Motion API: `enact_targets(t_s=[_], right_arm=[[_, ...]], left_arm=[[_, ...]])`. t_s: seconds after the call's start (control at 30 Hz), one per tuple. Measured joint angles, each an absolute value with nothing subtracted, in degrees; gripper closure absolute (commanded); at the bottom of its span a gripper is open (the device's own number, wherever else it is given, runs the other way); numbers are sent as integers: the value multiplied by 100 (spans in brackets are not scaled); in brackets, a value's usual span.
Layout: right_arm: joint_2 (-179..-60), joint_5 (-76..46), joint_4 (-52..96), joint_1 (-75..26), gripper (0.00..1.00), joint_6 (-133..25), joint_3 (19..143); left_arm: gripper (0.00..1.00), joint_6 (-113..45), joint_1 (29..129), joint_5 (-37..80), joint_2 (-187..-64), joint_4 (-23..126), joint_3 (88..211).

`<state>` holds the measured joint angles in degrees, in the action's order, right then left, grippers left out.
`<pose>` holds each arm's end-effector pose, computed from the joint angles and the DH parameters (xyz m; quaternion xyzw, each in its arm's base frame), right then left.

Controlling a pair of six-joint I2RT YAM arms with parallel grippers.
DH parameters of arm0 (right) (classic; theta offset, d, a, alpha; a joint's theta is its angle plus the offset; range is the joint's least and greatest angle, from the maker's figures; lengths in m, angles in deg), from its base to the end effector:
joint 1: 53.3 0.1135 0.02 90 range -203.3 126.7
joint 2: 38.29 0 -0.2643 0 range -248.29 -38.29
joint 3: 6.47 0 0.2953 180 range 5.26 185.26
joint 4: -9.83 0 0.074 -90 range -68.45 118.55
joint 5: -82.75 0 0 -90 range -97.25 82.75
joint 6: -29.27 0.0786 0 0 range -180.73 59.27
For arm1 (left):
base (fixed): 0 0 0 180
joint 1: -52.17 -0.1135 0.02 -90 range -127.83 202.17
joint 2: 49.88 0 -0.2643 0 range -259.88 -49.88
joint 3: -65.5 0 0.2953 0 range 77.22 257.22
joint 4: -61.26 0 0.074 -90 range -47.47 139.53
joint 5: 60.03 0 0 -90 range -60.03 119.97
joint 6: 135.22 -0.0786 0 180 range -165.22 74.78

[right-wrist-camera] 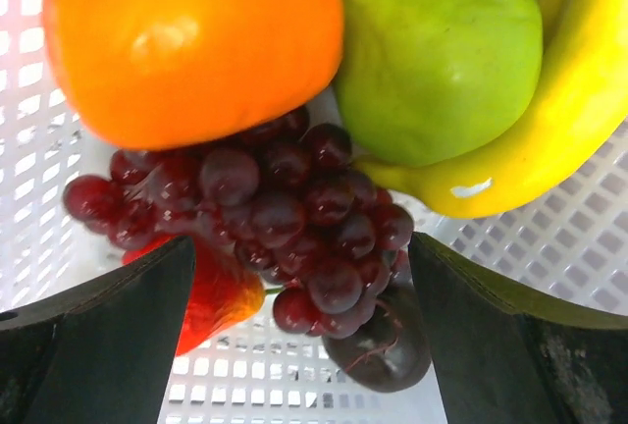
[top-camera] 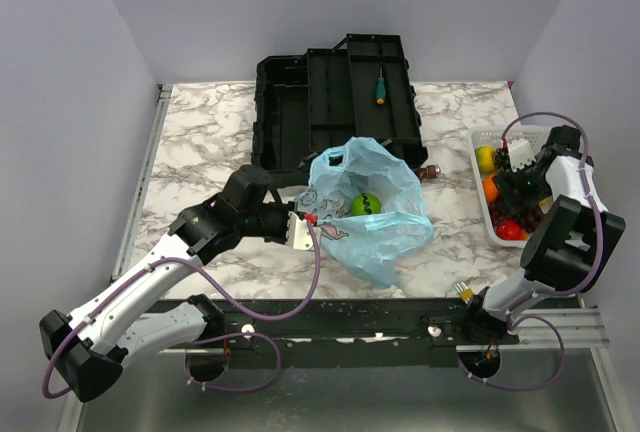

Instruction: Place the fake fruits into the plastic bag and tie a complex knot

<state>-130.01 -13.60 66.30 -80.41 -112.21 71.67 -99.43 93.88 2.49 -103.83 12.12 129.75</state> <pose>0.3305 -0.1594 0.1654 -0.2169 0.9592 -0.0673 0.1684 0.1752 -0.2047 0.2898 0.7194 0.5106 -0.1673 0.4402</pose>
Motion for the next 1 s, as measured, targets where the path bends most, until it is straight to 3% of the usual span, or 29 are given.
enact_targets(t_s=[0.23,0.37,0.47,0.5,0.77,1.0], right_arm=[[-13528,-1187,6241,-8041,30,-11221,7167],[-13613,-1189,6346,-8041,60,-11217,7219],[-13611,-1299,6604,-8041,92,-11245,7438],[-13605,-1334,6737,-8041,95,-11256,7556],[-13323,-1954,8049,-8041,99,-11186,9420],[-13369,-3218,9301,-8033,99,-10854,12369]], left_arm=[[100,-9941,9388,247,-10386,1219,12975],[100,-9941,9388,244,-10383,1219,12975],[100,-9943,9388,244,-10383,1217,12975],[100,-9941,9388,244,-10383,1217,12975],[100,-9946,9388,244,-10377,1217,12975],[100,-9943,9388,233,-10344,1219,12969]])
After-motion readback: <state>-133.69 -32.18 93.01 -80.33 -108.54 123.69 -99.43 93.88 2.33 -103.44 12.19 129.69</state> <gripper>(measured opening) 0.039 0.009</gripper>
